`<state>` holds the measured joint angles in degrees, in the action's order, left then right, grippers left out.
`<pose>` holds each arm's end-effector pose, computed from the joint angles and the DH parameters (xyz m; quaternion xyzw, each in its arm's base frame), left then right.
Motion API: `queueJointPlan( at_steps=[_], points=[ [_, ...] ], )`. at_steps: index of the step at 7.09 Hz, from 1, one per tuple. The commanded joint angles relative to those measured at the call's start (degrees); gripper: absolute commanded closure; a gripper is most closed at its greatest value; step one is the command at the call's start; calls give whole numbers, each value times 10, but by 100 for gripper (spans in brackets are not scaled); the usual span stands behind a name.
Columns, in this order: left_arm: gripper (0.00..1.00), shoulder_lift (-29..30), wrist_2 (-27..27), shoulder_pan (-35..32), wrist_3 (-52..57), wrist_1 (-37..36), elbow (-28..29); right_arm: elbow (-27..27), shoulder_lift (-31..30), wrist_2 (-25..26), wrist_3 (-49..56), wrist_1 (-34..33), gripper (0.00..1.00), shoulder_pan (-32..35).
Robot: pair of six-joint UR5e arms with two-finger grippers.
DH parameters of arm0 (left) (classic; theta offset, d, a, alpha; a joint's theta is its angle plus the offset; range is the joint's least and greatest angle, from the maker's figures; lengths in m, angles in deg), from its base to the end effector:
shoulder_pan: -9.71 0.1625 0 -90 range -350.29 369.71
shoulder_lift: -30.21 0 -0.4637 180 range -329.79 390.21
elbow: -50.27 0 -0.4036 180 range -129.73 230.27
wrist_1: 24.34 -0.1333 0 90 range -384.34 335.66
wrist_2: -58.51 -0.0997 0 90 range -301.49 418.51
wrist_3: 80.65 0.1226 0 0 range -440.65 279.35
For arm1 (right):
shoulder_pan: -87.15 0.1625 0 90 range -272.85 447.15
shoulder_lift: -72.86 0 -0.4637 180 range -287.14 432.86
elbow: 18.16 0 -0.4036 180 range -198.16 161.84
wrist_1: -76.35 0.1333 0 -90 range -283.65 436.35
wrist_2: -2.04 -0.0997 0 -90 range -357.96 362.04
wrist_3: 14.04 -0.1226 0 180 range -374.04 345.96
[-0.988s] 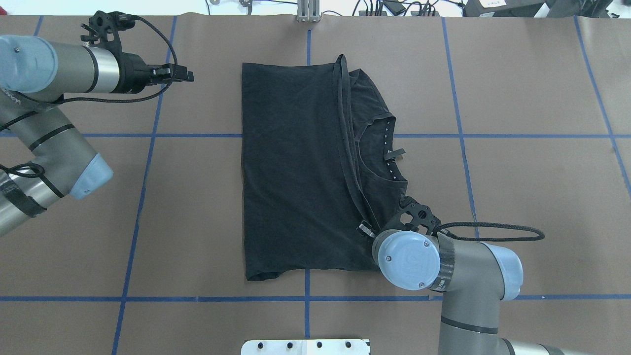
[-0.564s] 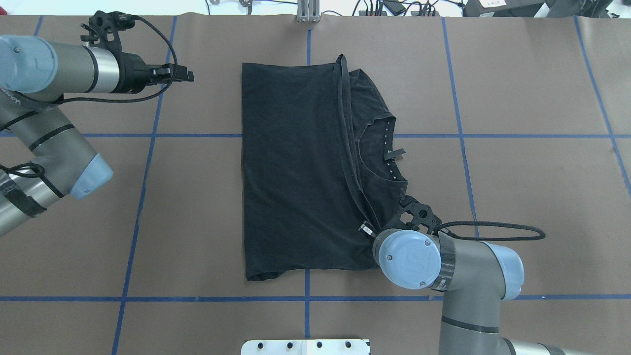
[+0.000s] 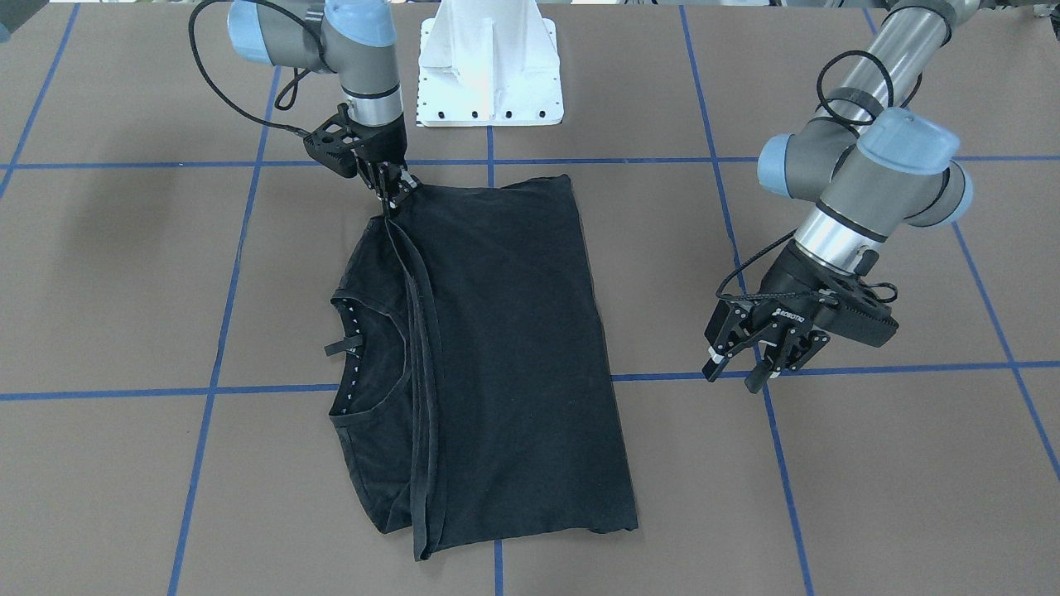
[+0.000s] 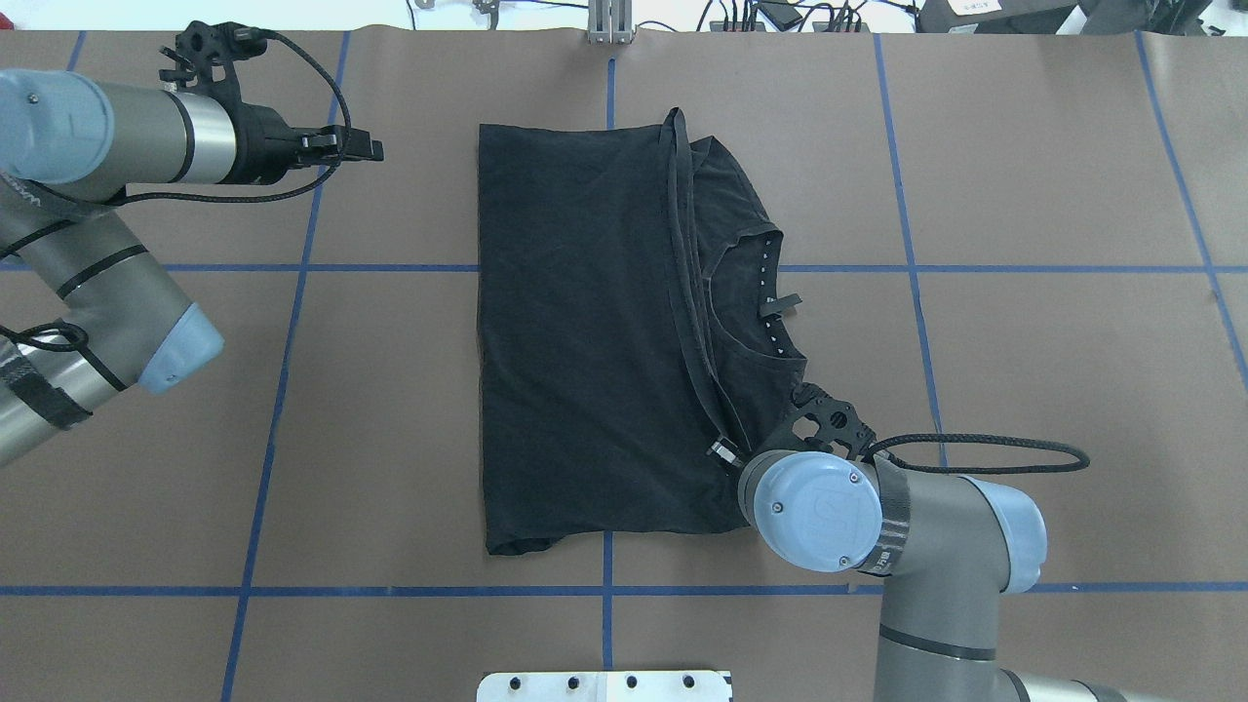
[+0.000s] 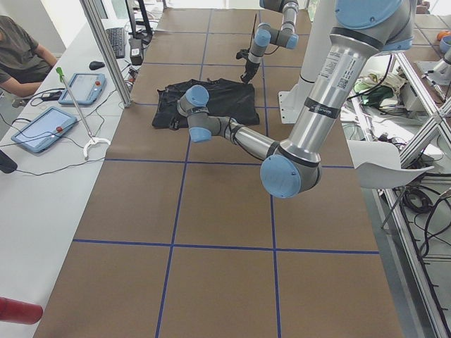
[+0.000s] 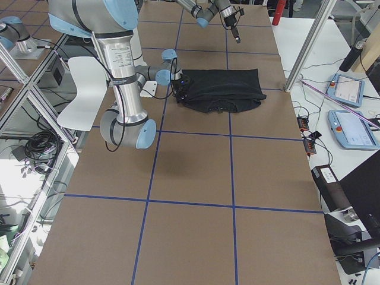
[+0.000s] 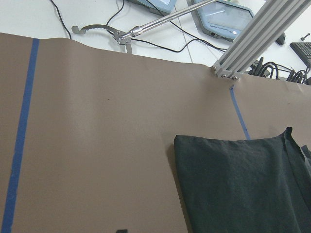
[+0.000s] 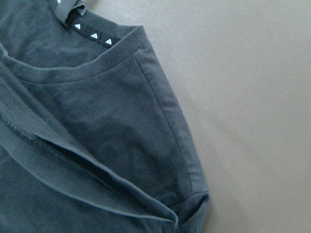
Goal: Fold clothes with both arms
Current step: 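Move both grippers to the shirt's edge nearest the robot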
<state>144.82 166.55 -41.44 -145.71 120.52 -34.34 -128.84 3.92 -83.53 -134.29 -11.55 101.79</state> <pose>0.3734 -0.6156 0.3873 0.2681 0.5456 -0.0868 0.7892 -0.5680 -0.2959 0.3456 -0.0151 -0.3744 0.3673 0.8513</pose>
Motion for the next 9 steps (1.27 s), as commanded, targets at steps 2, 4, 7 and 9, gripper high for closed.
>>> queueJointPlan(
  at_steps=[2,4,7,9],
  points=[
    [32,0,2,0,-2,0,-4,-31,-26,-4,0,-4,100,-1],
    [32,2,2,5,-102,1,-21,-34,-28,-6,-2,-4,100,-1],
    [32,-73,-109,157,-317,-4,-172,-43,-28,-18,-22,-4,100,-14],
    [32,-121,-241,288,-417,-6,-213,-55,-44,-19,-23,-4,100,-15]
  ],
)
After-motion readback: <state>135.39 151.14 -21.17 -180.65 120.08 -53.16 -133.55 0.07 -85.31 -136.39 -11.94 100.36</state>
